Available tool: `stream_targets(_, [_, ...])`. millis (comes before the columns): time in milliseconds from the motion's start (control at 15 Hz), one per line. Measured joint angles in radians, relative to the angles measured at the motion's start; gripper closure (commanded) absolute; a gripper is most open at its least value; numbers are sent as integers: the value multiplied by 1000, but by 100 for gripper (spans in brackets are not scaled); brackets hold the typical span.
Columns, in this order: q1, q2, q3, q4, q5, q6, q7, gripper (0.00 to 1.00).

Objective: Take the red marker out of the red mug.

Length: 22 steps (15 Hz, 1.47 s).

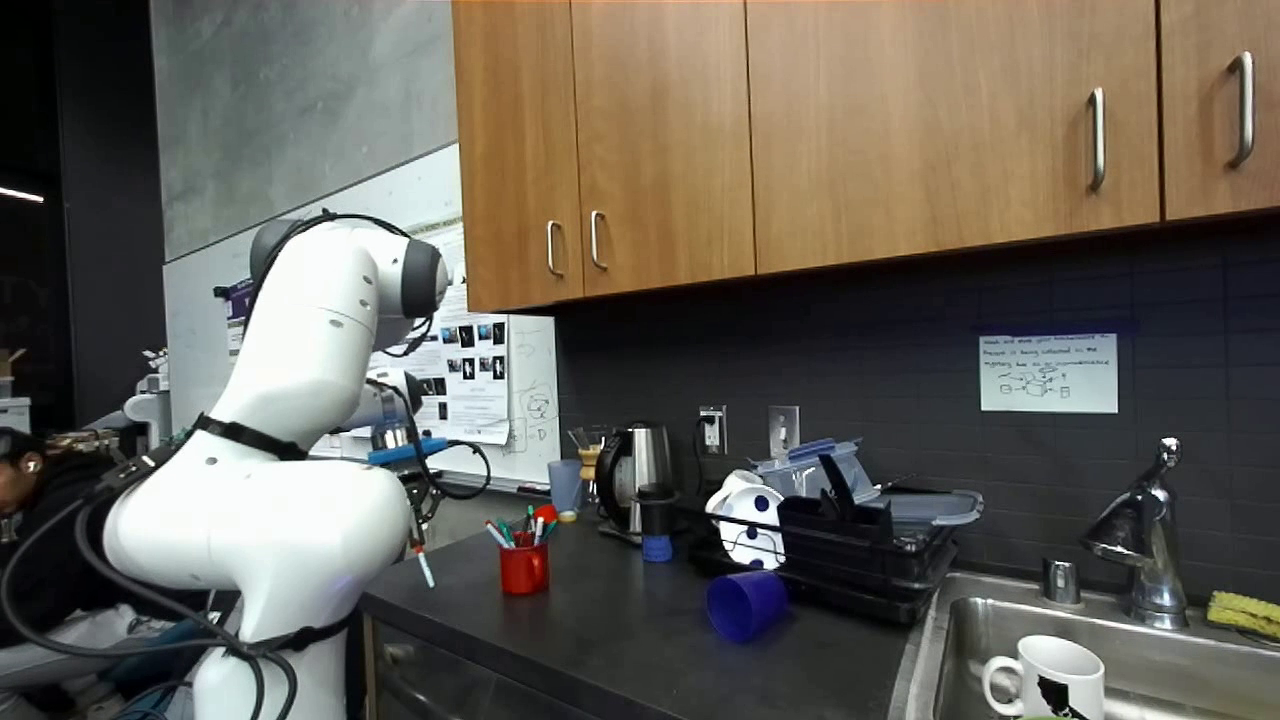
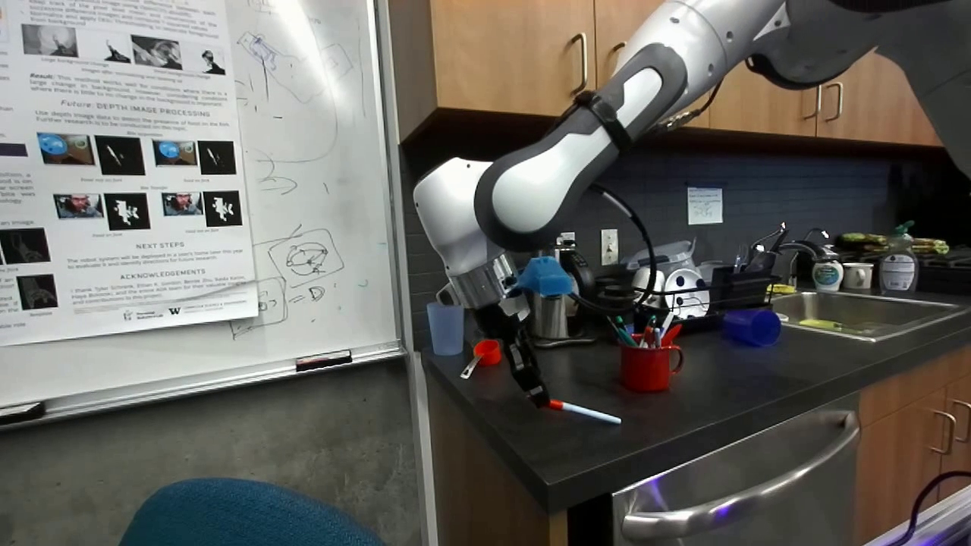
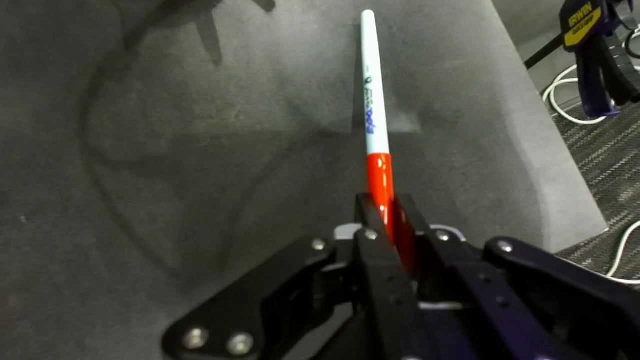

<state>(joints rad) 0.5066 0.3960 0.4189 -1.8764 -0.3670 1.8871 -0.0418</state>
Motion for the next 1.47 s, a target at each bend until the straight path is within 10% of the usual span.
stream_targets(67, [0, 6, -3, 6, 0, 6, 3, 97])
stream_targets(200, [0, 14, -11, 11, 0, 17, 13, 61])
stream_targets(800, [-30, -22, -56, 1, 54, 53, 55, 2])
stream_targets(1467, [-196, -469, -130, -290, 288, 53, 190, 0])
